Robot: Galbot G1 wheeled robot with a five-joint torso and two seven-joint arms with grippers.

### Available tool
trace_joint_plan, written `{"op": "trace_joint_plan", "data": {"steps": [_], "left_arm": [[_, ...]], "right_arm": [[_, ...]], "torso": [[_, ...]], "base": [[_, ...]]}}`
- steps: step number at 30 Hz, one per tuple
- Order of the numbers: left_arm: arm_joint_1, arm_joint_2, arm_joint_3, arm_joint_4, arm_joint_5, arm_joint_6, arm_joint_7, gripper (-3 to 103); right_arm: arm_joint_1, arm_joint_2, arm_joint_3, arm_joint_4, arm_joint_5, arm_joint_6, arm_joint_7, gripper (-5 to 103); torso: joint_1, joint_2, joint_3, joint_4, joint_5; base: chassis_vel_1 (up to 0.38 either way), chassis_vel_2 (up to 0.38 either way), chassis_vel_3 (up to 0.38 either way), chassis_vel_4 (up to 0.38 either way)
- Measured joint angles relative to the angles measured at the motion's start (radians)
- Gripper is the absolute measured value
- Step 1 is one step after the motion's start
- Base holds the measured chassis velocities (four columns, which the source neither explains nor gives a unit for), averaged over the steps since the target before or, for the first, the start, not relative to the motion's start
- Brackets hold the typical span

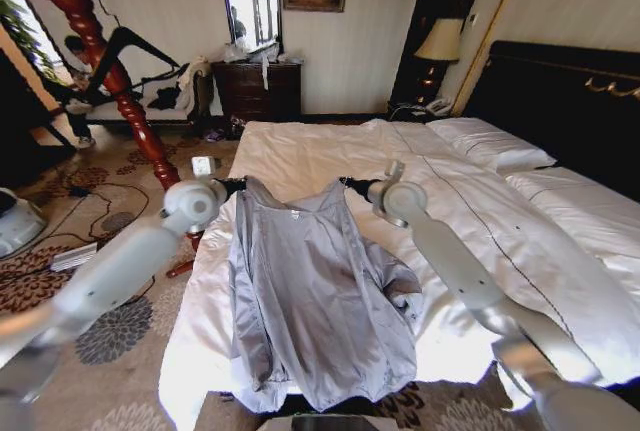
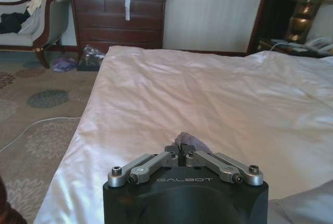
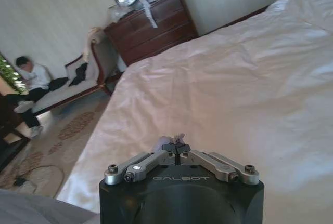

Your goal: Pick up the clothes from the bed and hang them on the clothes hanger.

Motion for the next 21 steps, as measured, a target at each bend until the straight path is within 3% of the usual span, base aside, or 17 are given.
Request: {"op": "trace_joint_plan", "data": {"steps": [6, 15, 21], "left_arm": [[-0.02, -0.117, 0.029, 0.123, 0.049, -0.011, 0.033, 1], [0.033, -0.171, 0.043, 0.238, 0.151, -0.049, 0.062, 1], [0.044, -0.178, 0.027, 0.292, 0.172, -0.054, 0.079, 1]], "right_arm": [[0.013, 0.052, -0.022, -0.104, -0.054, 0.021, -0.026, 0], [-0.003, 0.127, -0.029, -0.195, -0.121, 0.046, -0.038, 0], [0.025, 0.158, -0.044, -0.285, -0.162, 0.063, -0.068, 0]], "torso": [[0.0, 0.0, 0.0, 0.0002, 0.0], [0.0, 0.0, 0.0, 0.0014, -0.0002], [0.0, 0.0, 0.0, 0.0001, 0.0]], "base": [[0.0, 0.0, 0.0, 0.0], [0.0, 0.0, 0.0, 0.0], [0.0, 0.0, 0.0, 0.0]]}}
